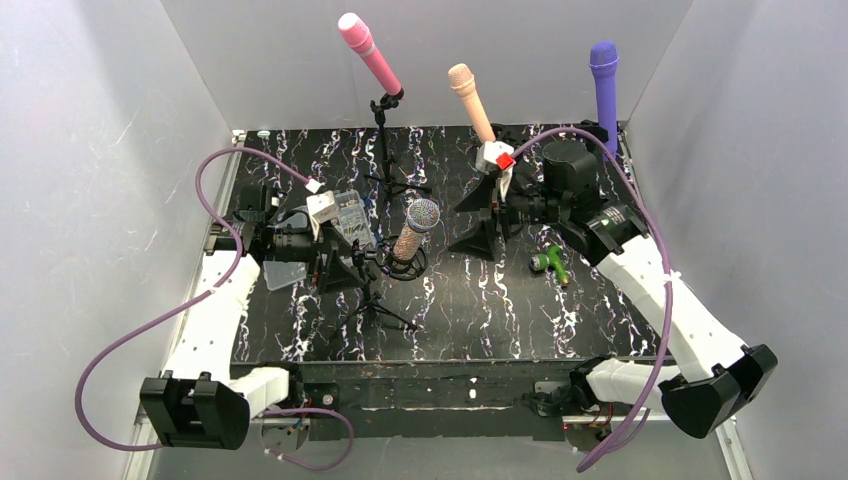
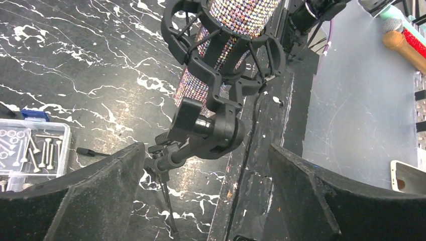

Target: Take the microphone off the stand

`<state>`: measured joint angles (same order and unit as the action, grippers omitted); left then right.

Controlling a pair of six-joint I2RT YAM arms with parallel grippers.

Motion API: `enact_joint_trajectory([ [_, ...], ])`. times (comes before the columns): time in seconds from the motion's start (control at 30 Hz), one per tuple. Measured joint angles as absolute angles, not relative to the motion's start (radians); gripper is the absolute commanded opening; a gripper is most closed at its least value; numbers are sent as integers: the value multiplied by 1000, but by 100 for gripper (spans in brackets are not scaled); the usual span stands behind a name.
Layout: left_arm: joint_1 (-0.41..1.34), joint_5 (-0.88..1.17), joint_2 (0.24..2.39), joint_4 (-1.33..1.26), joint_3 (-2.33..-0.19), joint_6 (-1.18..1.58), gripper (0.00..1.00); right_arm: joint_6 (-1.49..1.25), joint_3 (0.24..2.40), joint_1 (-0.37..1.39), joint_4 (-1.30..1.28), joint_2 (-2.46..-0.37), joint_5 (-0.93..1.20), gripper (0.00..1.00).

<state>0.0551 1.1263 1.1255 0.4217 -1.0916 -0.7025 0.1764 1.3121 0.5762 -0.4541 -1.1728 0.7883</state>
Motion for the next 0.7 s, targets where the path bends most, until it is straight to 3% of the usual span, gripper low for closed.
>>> enact_joint_trajectory([
  [0.7,90,1069,1126,319,-1075,-529,73,-101,1064,665,207,-1282,873,88],
])
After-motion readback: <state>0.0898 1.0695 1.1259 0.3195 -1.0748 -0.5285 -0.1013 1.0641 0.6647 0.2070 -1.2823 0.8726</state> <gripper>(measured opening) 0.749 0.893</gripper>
